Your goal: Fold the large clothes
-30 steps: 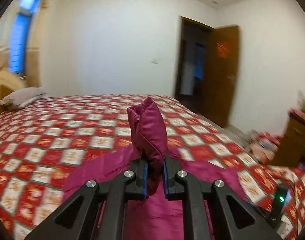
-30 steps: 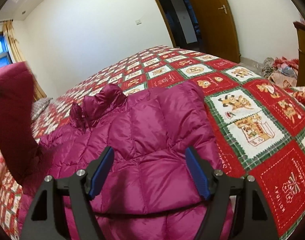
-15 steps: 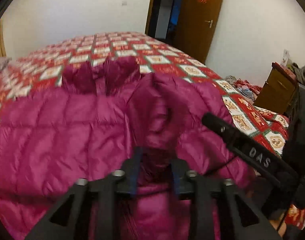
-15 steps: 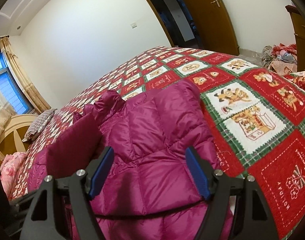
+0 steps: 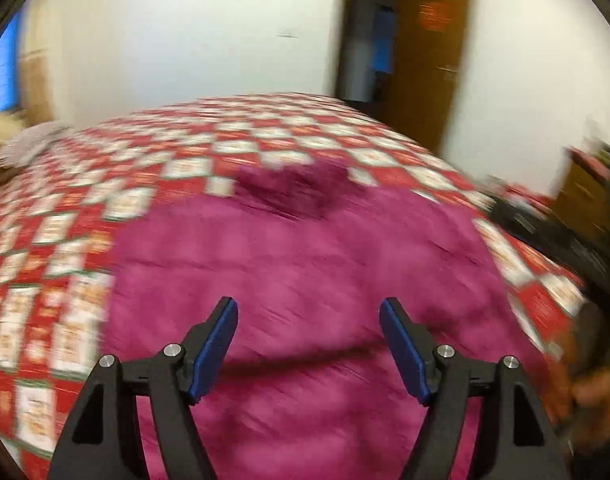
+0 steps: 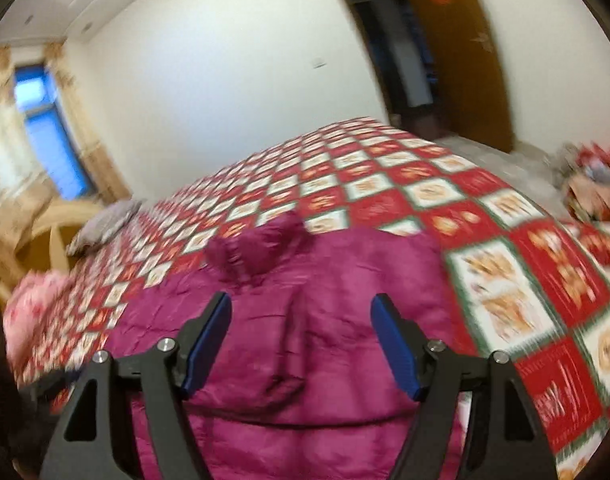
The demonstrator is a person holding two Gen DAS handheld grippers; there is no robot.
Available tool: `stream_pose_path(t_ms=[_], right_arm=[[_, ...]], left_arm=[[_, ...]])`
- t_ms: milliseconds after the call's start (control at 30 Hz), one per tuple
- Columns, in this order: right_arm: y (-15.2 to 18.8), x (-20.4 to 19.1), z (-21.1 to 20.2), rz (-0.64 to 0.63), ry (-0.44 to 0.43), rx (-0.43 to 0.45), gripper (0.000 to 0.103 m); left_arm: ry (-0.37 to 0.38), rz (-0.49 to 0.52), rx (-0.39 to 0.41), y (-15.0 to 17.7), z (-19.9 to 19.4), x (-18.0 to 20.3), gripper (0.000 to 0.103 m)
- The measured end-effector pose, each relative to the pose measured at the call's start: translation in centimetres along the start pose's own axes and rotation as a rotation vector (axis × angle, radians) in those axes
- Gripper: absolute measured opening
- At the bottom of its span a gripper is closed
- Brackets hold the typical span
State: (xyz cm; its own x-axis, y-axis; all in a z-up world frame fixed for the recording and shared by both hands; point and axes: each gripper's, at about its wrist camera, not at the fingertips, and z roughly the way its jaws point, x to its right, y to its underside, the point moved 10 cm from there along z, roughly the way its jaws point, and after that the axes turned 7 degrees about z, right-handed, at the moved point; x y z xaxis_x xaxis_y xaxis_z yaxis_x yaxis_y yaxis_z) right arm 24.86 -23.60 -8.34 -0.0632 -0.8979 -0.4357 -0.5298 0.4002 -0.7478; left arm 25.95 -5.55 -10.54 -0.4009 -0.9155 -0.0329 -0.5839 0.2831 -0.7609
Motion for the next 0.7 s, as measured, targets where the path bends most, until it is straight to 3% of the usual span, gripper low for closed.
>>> stream_pose_path(t_ms=[67,100,200,367,467,633,700], right_arm=[[0.4,-2.1,1.7,-0.048,-0.011,-0.041,0.059],[0.9,-2.9,2.7,-0.076,-0.012,-0.073,0.055],[4.0,-4.3,6.0,-0.172,0.026,-0.192,0.041],[7.7,-2.0,8.7,-0.205,0.102,-0.297,0.040],[8.7,-0.8,9.0,-0.195,0.092,-0.323,0.039],[9.2,-0.4,8.5,-0.216,0.093,-0.328,0.039],[9.3,-0.6,8.6,-0.220,0.099,-0.335,0.039]], left_arm=[[-0.103,-0.040,0.003,-1.1,0.9,-2.9,0.074],[-0.200,-0.050,0.003,-1.7,1.6,-5.0,0.074],[-0.344,-0.062,-0.024,-1.5,3.3,-8.7,0.074],[-0.354,-0.157,-0.140,2.8,6.8,-11.7,0.074],[-0.339,-0.187,-0.163,5.4,8.2,-12.0,0.074],[-0.345,-0.218,-0.210,6.4,9.4,-12.2,0.089],[-0.362,-0.215,-0.222,6.3,9.5,-12.3,0.090]])
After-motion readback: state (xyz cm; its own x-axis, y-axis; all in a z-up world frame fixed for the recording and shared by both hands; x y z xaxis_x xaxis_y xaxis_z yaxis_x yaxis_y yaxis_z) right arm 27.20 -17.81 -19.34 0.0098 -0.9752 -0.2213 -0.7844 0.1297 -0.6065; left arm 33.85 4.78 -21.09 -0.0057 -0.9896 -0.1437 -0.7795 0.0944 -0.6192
